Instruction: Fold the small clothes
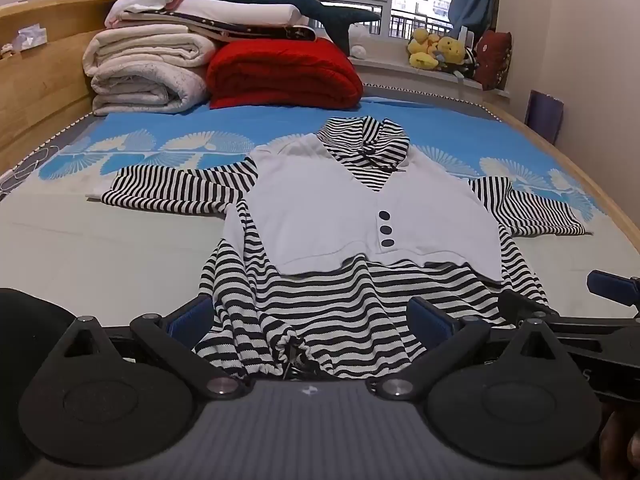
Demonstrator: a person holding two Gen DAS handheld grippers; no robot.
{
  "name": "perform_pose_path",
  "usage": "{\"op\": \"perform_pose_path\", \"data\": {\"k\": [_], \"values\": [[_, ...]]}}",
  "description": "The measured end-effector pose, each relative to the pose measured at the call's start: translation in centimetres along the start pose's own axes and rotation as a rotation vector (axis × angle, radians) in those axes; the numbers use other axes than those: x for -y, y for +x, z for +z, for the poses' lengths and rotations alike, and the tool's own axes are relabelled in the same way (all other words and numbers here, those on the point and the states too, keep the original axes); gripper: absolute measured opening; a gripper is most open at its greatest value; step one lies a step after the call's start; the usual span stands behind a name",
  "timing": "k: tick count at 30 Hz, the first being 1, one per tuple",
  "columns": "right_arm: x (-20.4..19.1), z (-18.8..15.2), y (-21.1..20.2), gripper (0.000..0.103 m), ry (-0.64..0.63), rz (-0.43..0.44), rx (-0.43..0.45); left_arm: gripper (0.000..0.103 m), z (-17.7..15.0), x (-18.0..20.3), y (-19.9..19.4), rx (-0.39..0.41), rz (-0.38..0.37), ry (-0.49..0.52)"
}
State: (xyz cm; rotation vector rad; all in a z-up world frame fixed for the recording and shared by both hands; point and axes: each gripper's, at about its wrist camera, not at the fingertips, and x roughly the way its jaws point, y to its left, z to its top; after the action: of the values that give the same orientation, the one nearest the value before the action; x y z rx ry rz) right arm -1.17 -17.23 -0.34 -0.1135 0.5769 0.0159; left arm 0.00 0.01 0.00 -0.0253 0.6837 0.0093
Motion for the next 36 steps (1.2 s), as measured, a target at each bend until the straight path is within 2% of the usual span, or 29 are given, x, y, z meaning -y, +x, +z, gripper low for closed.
{"op": "perform_pose_path", "data": {"k": [36], "values": [[0.04,-0.38,0.17,0.1,-0.004,-0.001,-0.006,0.102,-0.12,-0.03,0.06,0.001,-0.001,0.0]]}}
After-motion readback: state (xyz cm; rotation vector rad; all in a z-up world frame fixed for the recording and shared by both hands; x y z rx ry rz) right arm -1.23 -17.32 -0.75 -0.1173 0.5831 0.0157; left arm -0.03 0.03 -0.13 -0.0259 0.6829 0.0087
